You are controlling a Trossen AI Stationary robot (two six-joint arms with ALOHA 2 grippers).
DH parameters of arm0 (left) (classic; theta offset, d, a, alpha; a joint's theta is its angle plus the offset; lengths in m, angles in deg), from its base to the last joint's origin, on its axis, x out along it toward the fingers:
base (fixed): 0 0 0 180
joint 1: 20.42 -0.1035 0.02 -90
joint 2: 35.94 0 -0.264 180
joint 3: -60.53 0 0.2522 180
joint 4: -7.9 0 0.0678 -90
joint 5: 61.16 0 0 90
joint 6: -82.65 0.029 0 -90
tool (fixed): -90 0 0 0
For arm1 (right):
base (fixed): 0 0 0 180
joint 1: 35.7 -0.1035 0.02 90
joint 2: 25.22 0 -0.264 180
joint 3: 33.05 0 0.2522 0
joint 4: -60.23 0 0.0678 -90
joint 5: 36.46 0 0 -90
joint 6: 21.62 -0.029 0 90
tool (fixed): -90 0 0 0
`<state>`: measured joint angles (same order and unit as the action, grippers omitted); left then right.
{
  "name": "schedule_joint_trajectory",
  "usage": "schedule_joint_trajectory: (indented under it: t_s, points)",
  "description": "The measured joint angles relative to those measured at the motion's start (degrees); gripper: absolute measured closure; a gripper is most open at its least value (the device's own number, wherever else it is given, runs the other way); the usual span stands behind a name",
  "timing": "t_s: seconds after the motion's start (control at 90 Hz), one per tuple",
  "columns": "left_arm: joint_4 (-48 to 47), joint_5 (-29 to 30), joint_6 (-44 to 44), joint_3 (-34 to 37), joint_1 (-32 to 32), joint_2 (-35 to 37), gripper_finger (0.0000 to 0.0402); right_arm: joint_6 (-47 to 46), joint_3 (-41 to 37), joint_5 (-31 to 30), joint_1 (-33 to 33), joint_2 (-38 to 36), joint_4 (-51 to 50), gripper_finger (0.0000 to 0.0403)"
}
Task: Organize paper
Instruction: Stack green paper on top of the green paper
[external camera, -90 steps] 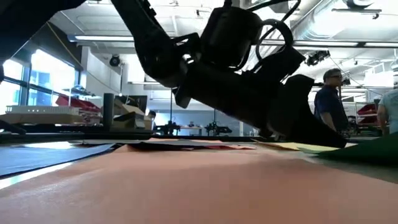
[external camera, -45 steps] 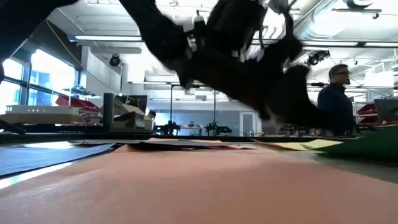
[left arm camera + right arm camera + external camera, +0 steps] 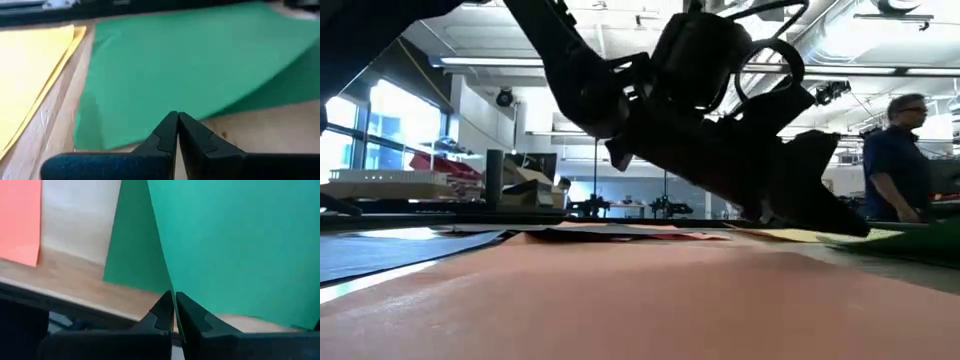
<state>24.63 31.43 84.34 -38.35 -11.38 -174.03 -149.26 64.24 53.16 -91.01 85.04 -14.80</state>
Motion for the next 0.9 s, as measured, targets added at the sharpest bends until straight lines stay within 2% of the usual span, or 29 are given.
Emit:
schedule_joint_trajectory:
  t_s: [0.433,0.9]
  points:
    - [-0.83,-1.37,0.10,-3.89,-0.27,-4.08,0.0402,0.60,0.00,-0.04,1.73,0.00,-0.49,0.0403]
    - [-1.81,-0.98,0.02,-3.91,0.41,-4.08,0.0402,13.85,0.00,-3.58,1.66,0.17,-1.33,0.0403]
